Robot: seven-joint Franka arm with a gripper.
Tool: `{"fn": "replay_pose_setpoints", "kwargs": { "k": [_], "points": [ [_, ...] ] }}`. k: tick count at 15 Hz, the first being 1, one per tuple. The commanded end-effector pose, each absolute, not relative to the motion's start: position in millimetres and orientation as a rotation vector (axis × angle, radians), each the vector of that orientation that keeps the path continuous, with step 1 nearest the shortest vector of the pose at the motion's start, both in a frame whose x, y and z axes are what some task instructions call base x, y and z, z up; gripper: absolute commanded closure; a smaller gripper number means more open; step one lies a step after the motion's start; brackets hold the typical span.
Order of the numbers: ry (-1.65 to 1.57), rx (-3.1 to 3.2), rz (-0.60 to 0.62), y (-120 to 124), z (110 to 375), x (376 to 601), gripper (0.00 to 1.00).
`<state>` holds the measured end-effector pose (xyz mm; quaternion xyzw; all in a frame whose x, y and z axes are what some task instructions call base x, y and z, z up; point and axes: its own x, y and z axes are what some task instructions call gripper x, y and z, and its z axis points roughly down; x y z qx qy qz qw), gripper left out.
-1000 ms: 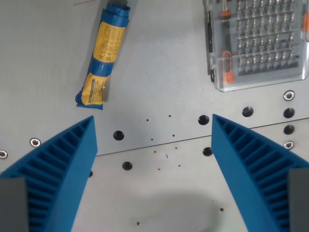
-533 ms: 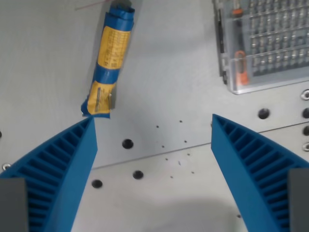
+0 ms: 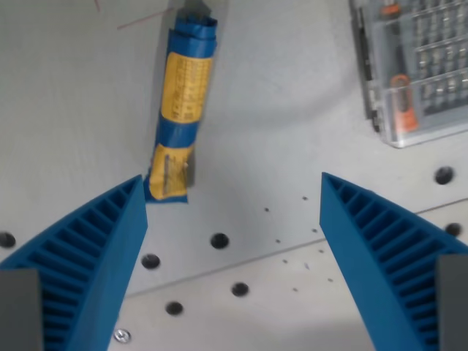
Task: Move above the blue bag
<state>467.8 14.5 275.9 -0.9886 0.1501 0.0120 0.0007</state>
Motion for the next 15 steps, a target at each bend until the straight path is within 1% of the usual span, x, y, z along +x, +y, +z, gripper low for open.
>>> {"fn": "replay_pose_setpoints", "kwargs": {
  "k": [1, 15],
  "points": [
    [0.715, -3.051, -0.094, 22.2, 262.2, 466.2, 0.0],
    [0.855, -3.016, -0.112, 45.3, 192.2, 469.9, 0.0]
  ]
}}
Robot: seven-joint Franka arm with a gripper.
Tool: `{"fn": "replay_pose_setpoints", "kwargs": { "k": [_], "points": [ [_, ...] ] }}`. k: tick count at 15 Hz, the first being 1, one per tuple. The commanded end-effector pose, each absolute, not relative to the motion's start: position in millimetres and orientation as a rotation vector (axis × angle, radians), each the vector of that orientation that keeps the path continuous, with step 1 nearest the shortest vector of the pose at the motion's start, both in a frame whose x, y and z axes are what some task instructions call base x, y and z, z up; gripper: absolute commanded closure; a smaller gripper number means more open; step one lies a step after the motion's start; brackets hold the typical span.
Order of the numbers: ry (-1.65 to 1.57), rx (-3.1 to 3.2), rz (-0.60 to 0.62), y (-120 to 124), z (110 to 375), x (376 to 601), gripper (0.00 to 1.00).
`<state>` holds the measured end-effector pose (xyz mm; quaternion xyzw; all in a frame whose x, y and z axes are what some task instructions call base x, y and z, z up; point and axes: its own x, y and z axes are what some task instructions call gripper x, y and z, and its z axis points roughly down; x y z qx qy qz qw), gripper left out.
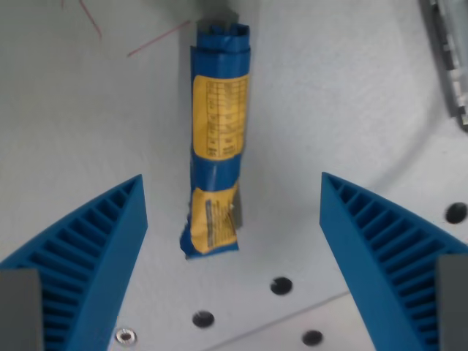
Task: Move above the blue bag
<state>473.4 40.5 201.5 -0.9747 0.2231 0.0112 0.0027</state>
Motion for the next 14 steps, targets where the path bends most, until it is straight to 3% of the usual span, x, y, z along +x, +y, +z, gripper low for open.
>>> {"fn": "replay_pose_setpoints", "kwargs": {
  "k": [1, 7, 14],
  "points": [
    [0.861, -3.016, -0.116, 46.4, 187.1, 470.0, 0.0],
    [0.856, -3.032, -0.119, 51.1, 163.6, 469.6, 0.0],
    [0.83, -3.046, -0.124, 53.7, 156.7, 466.6, 0.0]
  ]
}}
